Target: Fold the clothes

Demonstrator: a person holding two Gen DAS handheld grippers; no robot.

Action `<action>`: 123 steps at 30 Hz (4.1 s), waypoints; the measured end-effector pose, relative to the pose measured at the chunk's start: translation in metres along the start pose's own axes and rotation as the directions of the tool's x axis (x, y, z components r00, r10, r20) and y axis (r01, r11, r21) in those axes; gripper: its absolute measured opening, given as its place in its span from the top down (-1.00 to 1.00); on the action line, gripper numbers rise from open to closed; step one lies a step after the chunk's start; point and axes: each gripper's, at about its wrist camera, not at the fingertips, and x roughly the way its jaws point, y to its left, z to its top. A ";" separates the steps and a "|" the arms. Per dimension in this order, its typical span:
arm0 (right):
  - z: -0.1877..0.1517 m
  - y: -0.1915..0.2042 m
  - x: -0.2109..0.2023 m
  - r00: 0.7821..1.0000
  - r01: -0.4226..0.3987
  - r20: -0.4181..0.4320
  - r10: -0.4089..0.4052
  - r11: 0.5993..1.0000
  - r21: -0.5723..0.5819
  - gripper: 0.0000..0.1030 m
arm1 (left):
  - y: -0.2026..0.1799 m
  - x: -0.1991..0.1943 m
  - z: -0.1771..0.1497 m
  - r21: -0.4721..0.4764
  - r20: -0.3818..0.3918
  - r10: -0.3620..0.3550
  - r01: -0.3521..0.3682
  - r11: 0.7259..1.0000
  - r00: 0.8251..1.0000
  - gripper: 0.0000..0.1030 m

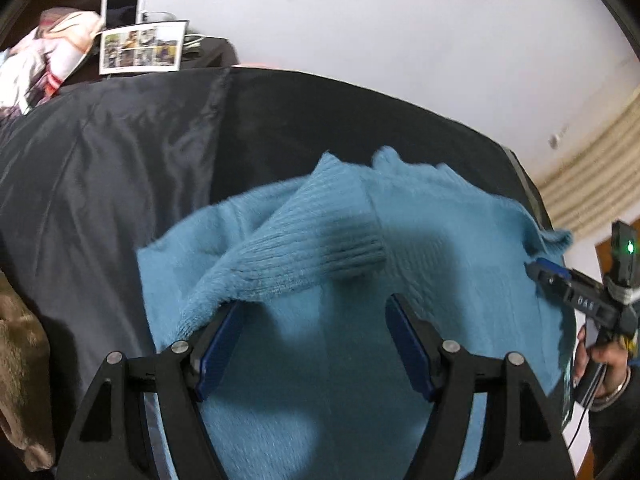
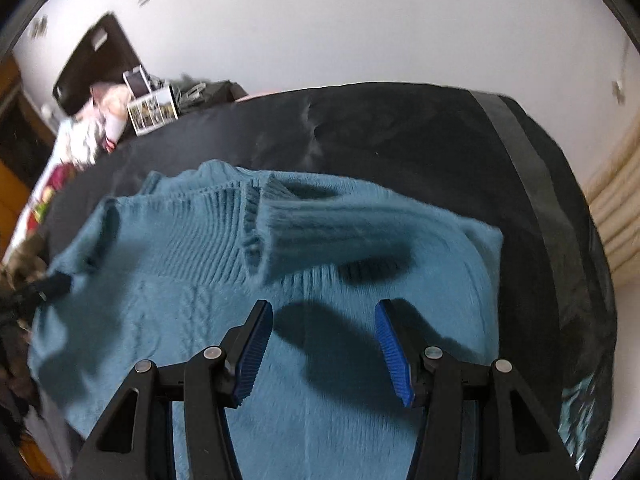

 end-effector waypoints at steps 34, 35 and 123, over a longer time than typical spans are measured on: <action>-0.020 0.019 0.003 0.993 0.119 0.001 -0.119 0.992 -0.042 -0.57 | 0.027 0.007 -0.005 -0.043 0.020 0.170 -0.170 0.985 0.985 -0.55; -0.022 0.019 0.004 0.993 0.121 0.003 -0.121 0.992 -0.045 -0.61 | 0.031 0.009 -0.006 -0.049 0.020 0.175 -0.174 0.983 0.984 -0.58; -0.141 -0.114 -0.030 0.714 -0.649 0.188 0.675 0.535 0.541 -0.91 | -0.178 -0.004 -0.102 0.145 -0.110 0.088 -0.072 0.987 0.990 -0.70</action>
